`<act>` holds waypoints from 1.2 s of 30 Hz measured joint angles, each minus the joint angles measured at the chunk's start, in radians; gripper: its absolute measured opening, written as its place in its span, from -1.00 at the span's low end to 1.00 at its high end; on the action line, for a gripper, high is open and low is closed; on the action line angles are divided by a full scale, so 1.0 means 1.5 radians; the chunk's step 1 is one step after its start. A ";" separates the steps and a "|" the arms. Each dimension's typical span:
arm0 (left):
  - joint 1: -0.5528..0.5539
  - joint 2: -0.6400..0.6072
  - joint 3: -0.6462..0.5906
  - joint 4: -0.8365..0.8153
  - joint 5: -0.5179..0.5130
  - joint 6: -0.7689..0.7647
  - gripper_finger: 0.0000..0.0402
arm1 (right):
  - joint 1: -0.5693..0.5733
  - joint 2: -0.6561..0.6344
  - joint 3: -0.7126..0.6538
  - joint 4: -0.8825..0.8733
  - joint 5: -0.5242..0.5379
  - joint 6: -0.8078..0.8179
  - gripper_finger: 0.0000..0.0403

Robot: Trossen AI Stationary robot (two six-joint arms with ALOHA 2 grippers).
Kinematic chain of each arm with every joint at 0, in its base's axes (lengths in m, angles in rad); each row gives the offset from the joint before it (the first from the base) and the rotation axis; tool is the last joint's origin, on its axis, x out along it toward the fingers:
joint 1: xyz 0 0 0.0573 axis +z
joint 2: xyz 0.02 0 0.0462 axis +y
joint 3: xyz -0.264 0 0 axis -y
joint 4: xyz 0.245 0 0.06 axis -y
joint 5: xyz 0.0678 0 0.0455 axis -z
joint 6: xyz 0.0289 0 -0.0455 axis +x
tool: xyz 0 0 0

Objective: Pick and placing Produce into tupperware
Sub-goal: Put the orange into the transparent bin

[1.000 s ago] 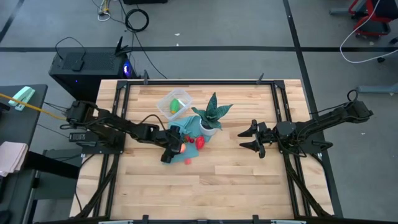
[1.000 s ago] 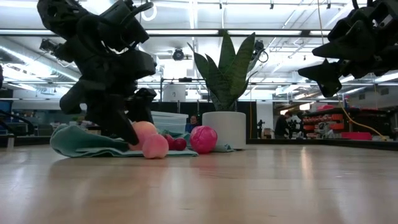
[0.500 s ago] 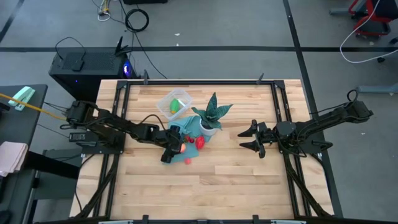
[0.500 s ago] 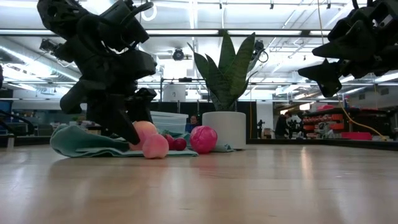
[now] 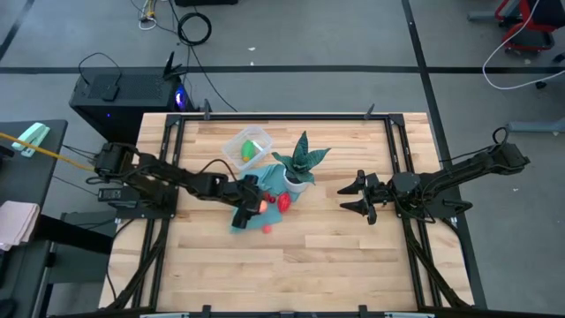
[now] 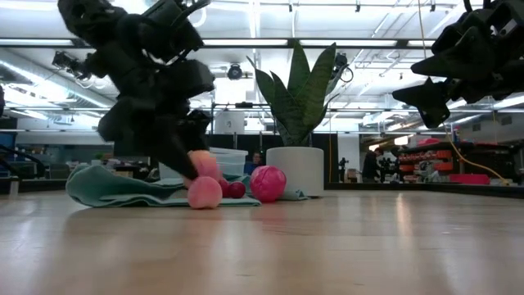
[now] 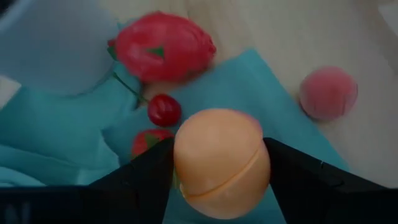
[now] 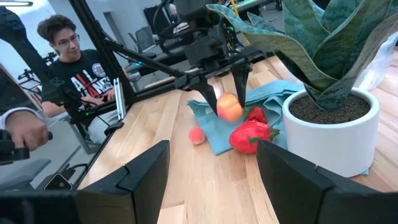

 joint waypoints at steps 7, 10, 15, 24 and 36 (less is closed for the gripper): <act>0.002 0.000 0.095 -0.138 0.000 0.015 0.22 | 0.000 0.000 0.000 0.000 0.000 0.000 0.22; 0.002 0.000 0.147 -0.221 -0.005 0.017 0.24 | 0.000 0.000 0.000 0.000 0.000 0.000 0.22; 0.006 0.000 0.227 -0.368 -0.042 0.045 0.21 | 0.000 0.000 0.000 0.000 0.000 0.000 0.22; 0.092 0.000 0.319 -0.558 -0.078 0.069 0.23 | 0.000 0.000 0.000 0.000 0.000 0.005 0.22; 0.253 0.000 0.370 -0.640 -0.078 0.115 0.20 | 0.000 0.000 0.000 0.000 0.000 0.005 0.22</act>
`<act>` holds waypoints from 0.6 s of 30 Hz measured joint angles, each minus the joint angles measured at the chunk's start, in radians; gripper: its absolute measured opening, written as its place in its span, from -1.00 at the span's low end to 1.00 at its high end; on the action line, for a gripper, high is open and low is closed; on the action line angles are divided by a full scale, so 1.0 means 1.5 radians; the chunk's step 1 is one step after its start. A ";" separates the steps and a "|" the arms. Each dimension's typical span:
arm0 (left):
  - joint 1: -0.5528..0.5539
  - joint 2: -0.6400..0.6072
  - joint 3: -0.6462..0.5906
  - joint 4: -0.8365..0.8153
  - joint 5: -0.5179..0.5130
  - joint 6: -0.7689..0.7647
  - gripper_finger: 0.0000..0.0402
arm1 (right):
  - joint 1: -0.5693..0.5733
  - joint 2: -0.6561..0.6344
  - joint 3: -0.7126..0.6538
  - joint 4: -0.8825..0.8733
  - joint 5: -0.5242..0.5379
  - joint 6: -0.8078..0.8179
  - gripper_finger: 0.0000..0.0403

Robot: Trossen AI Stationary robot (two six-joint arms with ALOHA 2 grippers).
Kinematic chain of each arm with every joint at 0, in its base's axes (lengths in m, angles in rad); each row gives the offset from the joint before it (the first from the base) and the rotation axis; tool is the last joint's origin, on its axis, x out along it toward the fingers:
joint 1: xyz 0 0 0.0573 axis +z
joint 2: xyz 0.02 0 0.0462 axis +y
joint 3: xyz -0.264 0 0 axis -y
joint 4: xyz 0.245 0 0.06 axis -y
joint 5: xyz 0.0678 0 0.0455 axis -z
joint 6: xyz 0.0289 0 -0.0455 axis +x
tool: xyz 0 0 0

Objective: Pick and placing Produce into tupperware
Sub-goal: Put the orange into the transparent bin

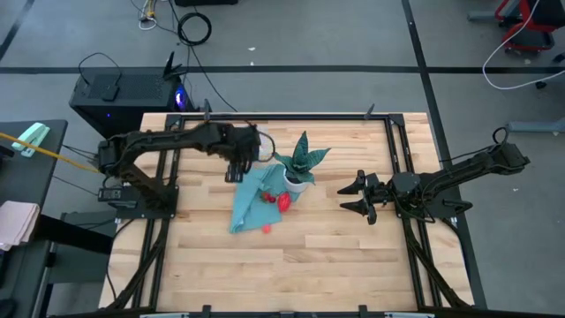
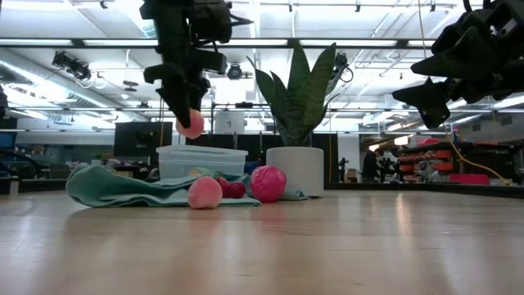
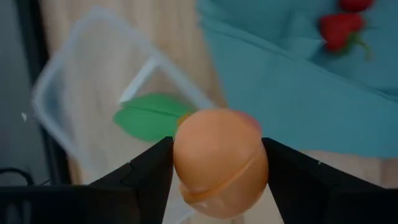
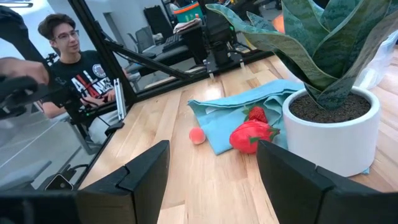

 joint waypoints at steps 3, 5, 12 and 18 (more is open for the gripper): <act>0.031 0.000 0.010 0.000 0.000 0.001 0.23 | 0.000 0.000 0.000 0.000 0.000 0.000 0.22; 0.049 0.000 0.015 0.001 0.000 0.001 0.24 | 0.000 0.000 0.000 0.000 0.000 0.000 0.22; 0.100 0.000 0.016 0.002 0.001 0.000 0.21 | 0.000 0.000 0.000 0.000 0.000 0.000 0.22; 0.116 0.000 0.011 0.023 0.006 -0.009 0.24 | 0.000 0.000 0.000 -0.001 0.000 0.000 0.22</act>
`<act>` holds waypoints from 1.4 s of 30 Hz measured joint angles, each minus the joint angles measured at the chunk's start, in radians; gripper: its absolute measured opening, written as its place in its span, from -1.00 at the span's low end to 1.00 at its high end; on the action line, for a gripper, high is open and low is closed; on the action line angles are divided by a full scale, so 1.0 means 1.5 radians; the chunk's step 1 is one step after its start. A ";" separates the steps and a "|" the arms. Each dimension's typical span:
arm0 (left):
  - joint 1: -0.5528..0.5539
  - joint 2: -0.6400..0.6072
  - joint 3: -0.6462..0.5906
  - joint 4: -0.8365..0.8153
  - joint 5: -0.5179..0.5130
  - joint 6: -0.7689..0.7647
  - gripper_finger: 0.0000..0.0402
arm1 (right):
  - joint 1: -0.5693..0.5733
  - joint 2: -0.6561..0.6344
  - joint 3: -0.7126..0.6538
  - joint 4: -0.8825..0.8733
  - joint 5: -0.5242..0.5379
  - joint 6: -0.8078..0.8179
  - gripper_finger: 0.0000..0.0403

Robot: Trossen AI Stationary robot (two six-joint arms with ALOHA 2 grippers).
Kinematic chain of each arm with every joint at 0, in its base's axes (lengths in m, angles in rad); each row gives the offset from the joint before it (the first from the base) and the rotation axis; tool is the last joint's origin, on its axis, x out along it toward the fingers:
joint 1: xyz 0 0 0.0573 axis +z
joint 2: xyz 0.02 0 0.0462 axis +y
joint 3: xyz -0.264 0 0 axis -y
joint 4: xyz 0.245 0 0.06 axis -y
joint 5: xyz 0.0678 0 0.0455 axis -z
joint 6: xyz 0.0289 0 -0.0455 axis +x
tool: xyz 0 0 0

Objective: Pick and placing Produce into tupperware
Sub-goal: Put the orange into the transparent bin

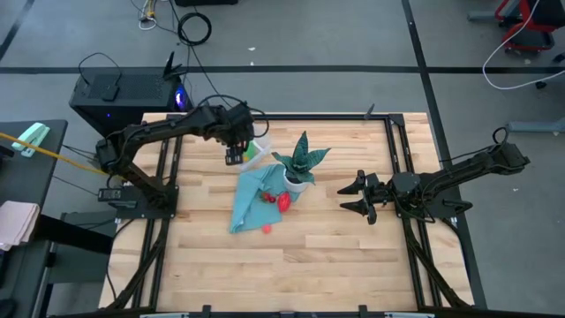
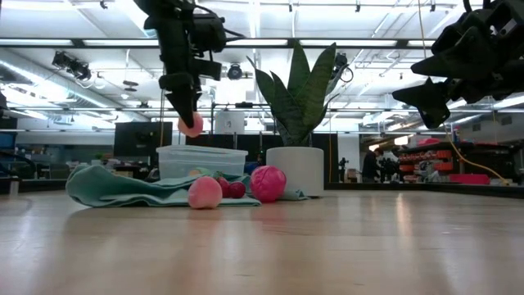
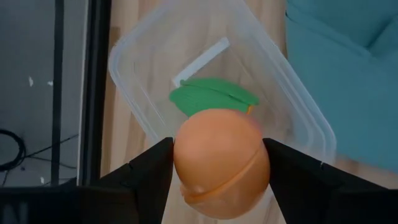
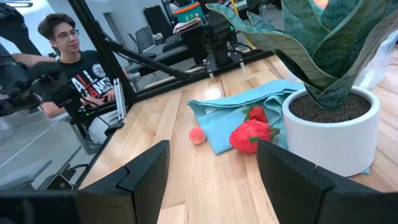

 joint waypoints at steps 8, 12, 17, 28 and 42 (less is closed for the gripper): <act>0.006 0.001 -0.043 0.027 0.012 0.009 0.23 | 0.000 0.000 0.000 -0.005 0.000 0.000 0.22; 0.020 0.003 -0.046 0.030 0.014 0.001 0.24 | 0.000 0.000 0.000 -0.005 0.000 0.000 0.22; 0.042 0.009 -0.046 0.029 0.013 -0.015 0.22 | 0.000 0.000 0.000 -0.005 0.000 0.002 0.22; 0.051 0.036 -0.046 0.031 0.018 -0.032 0.23 | 0.000 0.000 0.000 -0.009 0.000 0.004 0.22; 0.052 0.111 -0.046 0.026 0.020 -0.045 0.24 | 0.000 0.000 0.000 -0.015 0.000 0.008 0.22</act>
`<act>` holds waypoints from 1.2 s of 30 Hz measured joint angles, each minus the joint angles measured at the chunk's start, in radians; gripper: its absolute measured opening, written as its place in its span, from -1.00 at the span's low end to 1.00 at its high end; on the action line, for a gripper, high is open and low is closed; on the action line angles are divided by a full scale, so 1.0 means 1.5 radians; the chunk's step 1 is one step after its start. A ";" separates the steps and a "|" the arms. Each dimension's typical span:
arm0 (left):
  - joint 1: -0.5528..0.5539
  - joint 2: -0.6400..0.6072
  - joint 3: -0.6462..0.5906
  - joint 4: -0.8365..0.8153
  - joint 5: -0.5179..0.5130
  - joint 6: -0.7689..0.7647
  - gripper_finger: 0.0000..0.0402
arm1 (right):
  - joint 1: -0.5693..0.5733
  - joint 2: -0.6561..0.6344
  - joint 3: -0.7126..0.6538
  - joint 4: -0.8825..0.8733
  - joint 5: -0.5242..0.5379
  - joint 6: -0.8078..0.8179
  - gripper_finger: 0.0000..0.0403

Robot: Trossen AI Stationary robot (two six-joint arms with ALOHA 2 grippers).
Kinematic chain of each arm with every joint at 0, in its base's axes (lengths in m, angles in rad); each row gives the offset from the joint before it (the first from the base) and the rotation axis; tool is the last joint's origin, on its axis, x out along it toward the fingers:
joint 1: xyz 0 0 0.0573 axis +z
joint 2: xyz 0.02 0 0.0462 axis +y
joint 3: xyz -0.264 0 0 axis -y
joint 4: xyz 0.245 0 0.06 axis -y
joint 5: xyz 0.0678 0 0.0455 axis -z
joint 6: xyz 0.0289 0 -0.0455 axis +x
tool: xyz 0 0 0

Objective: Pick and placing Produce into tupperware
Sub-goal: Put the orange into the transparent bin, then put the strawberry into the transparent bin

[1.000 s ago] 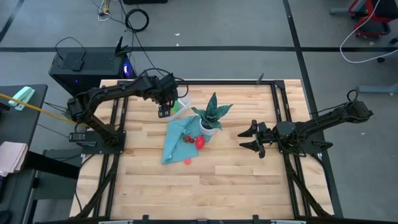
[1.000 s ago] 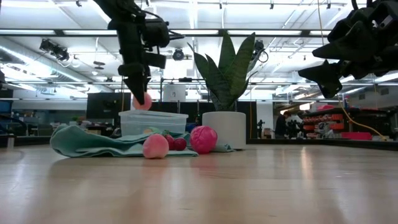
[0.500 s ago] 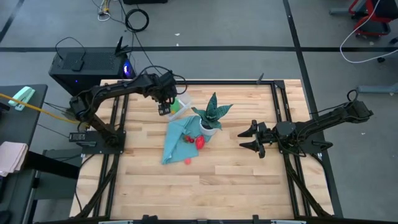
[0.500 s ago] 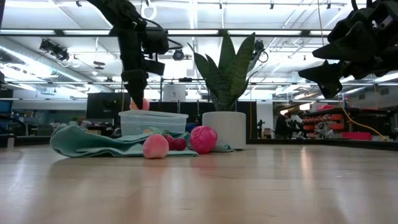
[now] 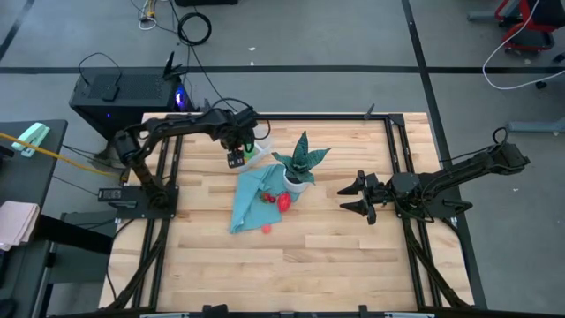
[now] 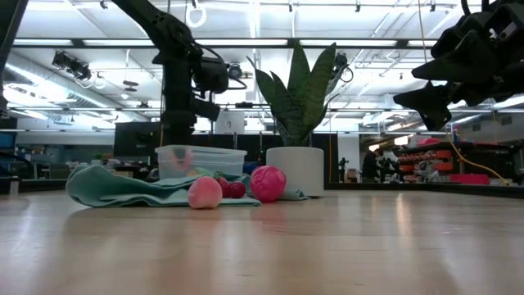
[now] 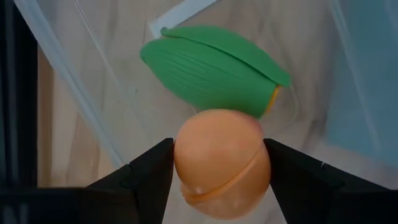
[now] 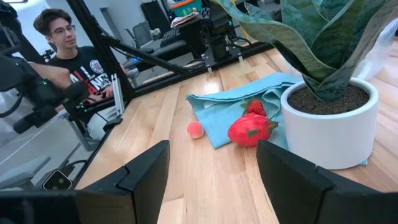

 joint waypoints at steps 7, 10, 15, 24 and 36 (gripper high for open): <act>0.000 0.005 0.000 0.001 0.000 -0.022 0.22 | 0.000 0.000 0.000 0.000 0.000 0.000 0.22; 0.000 0.005 0.000 0.001 0.000 -0.052 0.26 | 0.000 0.000 0.000 0.000 0.000 0.000 0.22; 0.000 0.004 0.000 0.001 0.000 -0.053 0.32 | 0.000 0.000 0.000 0.000 0.000 0.000 0.22; 0.000 0.004 0.000 0.001 0.000 -0.045 0.42 | 0.000 0.000 0.000 0.000 0.000 0.000 0.22; 0.005 0.002 0.043 0.000 -0.001 0.023 0.44 | 0.000 0.000 0.000 0.000 0.000 0.001 0.22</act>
